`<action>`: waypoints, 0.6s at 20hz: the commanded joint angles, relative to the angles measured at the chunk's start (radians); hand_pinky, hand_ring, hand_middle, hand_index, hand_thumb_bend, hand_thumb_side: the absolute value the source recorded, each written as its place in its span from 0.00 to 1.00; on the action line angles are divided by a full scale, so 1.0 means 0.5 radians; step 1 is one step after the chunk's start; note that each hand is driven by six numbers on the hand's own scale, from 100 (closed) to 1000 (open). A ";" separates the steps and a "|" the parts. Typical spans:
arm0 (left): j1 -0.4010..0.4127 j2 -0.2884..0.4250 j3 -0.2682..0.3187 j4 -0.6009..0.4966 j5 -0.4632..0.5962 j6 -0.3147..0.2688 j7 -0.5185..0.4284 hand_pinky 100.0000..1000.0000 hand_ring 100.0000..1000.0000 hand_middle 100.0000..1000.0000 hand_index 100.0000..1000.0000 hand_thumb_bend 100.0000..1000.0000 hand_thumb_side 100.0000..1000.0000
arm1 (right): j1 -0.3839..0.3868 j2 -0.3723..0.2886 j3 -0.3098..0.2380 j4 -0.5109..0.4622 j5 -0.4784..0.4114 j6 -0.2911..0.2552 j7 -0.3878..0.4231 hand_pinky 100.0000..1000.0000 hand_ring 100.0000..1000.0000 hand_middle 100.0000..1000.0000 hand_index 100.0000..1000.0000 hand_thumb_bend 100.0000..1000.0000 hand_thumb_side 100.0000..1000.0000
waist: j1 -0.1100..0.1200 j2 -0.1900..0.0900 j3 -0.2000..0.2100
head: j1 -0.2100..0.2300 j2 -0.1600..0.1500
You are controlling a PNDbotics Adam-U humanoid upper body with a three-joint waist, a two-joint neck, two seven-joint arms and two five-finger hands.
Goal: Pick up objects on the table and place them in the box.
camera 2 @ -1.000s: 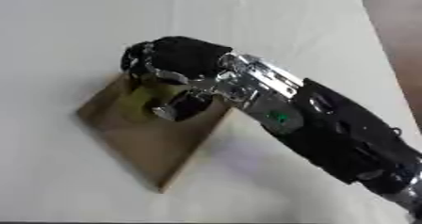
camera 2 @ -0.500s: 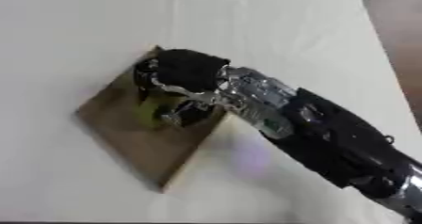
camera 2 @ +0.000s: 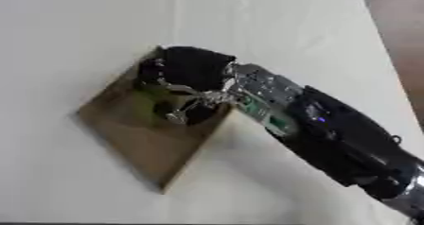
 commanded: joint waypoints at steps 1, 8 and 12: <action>-0.010 0.046 0.011 -0.038 -0.004 0.001 -0.003 0.67 0.69 0.65 0.80 0.00 0.59 | -0.045 -0.121 -0.082 -0.091 0.017 -0.072 -0.020 0.80 0.75 0.76 0.88 0.00 0.00 | 0.012 -0.046 -0.003 | 0.010 0.004; -0.006 0.053 0.010 -0.038 -0.008 -0.001 0.001 0.67 0.69 0.65 0.80 0.00 0.59 | -0.036 -0.271 -0.200 -0.205 -0.136 -0.072 -0.099 0.80 0.74 0.76 0.89 0.00 0.03 | 0.013 -0.057 -0.010 | 0.014 0.004; -0.003 0.054 0.011 -0.038 -0.009 -0.002 0.004 0.67 0.69 0.65 0.80 0.00 0.59 | -0.035 -0.307 -0.250 -0.249 -0.246 -0.037 -0.099 0.79 0.71 0.75 0.88 0.00 0.00 | 0.016 -0.058 -0.012 | 0.015 -0.001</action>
